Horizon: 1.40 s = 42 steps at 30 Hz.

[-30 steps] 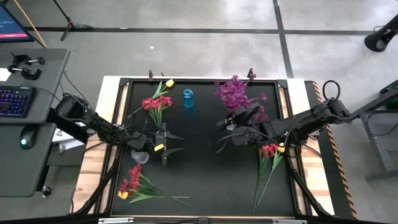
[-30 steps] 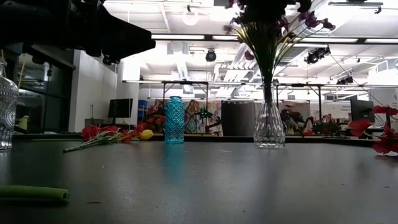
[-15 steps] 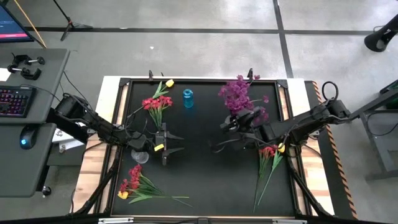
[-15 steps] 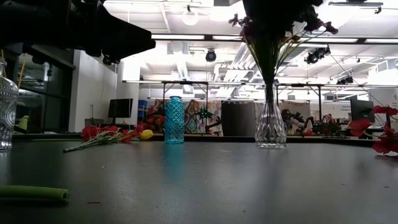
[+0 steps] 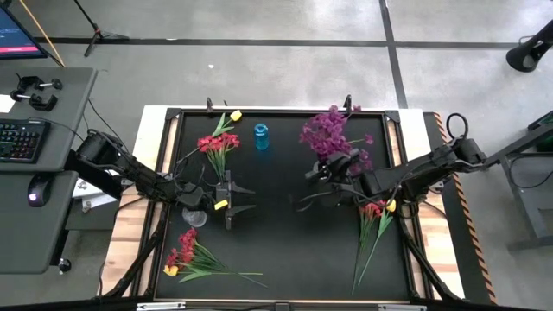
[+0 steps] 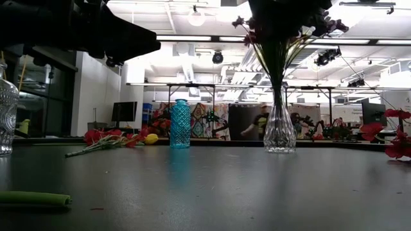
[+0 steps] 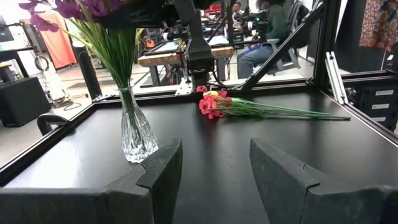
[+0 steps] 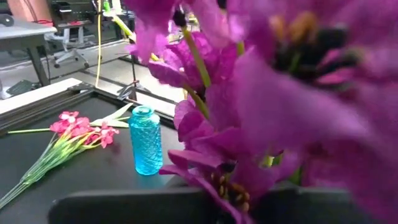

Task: Sort flowers into vase by color
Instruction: Put the violet flowers into the right transparent vase, then put the right red flowers into the blue vase

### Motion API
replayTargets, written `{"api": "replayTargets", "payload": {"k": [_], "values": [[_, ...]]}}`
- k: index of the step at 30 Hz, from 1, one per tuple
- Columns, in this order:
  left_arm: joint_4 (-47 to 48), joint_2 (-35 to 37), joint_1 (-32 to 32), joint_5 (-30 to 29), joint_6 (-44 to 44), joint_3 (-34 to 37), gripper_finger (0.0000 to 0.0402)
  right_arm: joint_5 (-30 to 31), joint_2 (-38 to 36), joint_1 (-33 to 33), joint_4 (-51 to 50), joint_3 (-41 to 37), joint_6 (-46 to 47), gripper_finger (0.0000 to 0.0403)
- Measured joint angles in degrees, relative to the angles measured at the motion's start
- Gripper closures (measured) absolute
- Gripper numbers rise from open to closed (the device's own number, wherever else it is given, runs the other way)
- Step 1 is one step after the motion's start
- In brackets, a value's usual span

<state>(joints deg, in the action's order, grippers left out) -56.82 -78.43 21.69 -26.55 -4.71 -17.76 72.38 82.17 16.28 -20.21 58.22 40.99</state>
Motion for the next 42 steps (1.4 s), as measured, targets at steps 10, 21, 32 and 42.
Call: {"api": "replayTargets", "payload": {"k": [10,21,32,42], "values": [[0.0,0.0,0.0,0.0,0.2,0.0,0.0225,0.7,-0.1,1.7,2.1,6.2,-13.6,0.0289],[0.0,0.0,0.0,0.0,0.1,0.0,0.0225,1.0,-0.1,4.3,2.0,11.5,-21.0,0.0128],[0.0,0.0,0.0,0.0,0.1,0.0,0.0225,6.9,-0.1,6.8,1.8,20.9,-34.6,0.0098],[0.0,0.0,0.0,0.0,0.0,0.0,0.0225,-6.9,-0.2,9.7,1.9,27.7,-39.6,0.0101]]}}
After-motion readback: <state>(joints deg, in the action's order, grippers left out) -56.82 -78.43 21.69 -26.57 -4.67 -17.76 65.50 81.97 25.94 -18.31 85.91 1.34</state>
